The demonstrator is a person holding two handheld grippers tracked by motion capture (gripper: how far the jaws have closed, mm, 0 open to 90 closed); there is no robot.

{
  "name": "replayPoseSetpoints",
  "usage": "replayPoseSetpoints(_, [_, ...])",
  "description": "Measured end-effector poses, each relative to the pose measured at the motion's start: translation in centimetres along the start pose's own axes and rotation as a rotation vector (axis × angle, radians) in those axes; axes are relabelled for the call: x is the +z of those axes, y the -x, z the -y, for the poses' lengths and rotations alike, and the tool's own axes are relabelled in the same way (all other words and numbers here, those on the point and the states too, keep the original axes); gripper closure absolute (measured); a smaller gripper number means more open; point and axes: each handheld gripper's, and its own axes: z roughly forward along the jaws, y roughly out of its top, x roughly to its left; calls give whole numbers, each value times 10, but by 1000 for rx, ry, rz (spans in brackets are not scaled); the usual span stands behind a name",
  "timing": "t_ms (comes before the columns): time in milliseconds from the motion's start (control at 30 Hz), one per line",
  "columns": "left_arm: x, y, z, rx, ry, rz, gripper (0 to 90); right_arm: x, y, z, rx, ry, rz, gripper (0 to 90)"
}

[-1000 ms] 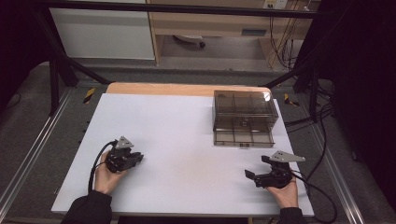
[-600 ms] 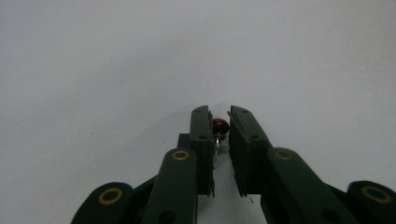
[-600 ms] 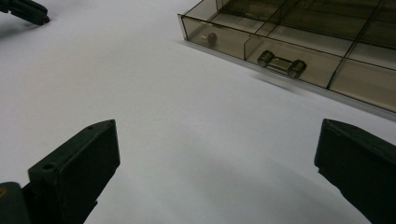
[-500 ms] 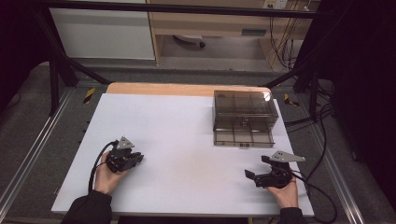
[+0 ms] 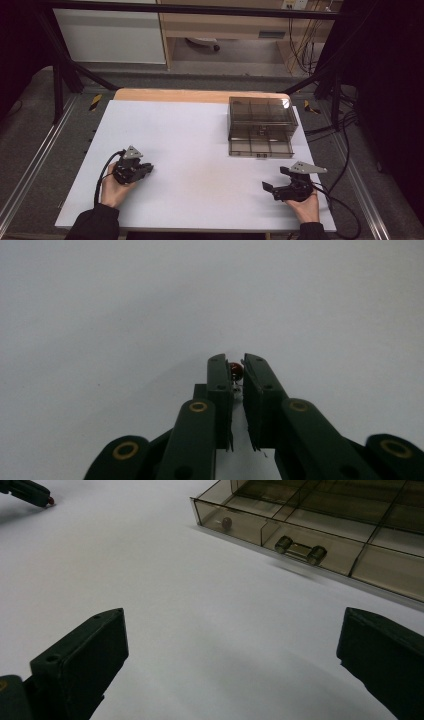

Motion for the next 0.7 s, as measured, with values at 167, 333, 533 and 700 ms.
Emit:
replayPoseSetpoints(167, [-4,1,-2,-1,13,7,821,0,0,0,0,-1,-1,7])
replayPoseSetpoints(333, [-6,4,-4,-6,21,17,821,0,0,0,1,-1,-1,6])
replayPoseSetpoints(533, [-7,11,-8,-1,32,22,821,0,0,0,2,0,0,6])
replayPoseSetpoints(700, [-4,18,-12,5,34,26,821,0,0,0,1,-1,1,7])
